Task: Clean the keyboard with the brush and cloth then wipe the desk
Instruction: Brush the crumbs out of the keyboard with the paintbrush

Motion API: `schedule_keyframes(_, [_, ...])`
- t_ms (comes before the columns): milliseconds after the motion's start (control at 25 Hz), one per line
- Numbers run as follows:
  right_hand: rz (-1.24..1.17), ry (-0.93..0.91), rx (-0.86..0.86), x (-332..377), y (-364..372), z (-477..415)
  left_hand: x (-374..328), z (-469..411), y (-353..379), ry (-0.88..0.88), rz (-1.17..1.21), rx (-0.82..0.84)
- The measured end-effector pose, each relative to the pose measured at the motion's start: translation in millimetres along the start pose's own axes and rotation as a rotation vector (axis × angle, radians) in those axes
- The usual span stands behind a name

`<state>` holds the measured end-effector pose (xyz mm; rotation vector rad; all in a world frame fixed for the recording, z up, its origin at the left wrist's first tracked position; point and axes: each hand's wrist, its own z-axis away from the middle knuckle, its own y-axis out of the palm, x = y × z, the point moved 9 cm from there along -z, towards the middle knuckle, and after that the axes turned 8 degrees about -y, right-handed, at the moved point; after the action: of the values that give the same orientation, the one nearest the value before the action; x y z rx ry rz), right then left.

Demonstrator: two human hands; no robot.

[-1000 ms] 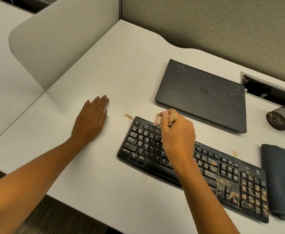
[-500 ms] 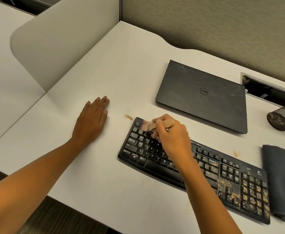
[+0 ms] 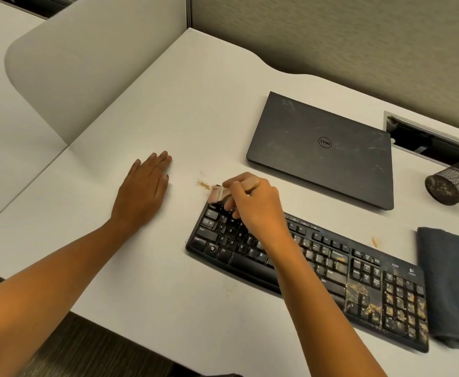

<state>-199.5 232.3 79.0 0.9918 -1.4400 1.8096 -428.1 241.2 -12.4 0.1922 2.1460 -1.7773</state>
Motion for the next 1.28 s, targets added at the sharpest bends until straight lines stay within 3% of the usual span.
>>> schedule_keyframes(120, [0.397, -0.078, -0.047, 2.5, -20.7, 1.0, 0.2, -0.1, -0.4, 0.002, 0.002, -0.006])
schedule_keyframes(320, [0.069, -0.278, -0.022, 20.2, -14.1, 6.3, -1.7, 0.8, -3.3, -0.003, 0.024, -0.008])
schedule_keyframes(440, [0.13, -0.309, -0.044, 14.2, -6.6, -1.2, -2.2, 0.8, -3.2, 0.001, 0.024, -0.006])
schedule_keyframes(680, [-0.105, -0.219, 0.023, -2.7, 2.8, -19.9, -1.9, 1.2, -2.8, 0.006, 0.01, -0.013])
schedule_keyframes(880, [-0.209, -0.152, -0.147, -21.8, -14.4, -25.2, -1.4, 0.9, -2.7, 0.007, 0.004, -0.016])
schedule_keyframes(1160, [-0.282, -0.095, -0.032, -33.1, 0.1, -40.6, -1.7, 0.6, -2.6, 0.012, 0.0, -0.023])
schedule_keyframes(1280, [-0.419, -0.098, 0.055, -31.3, -1.3, -46.0, -1.5, -0.1, -2.5, 0.011, 0.0, -0.02])
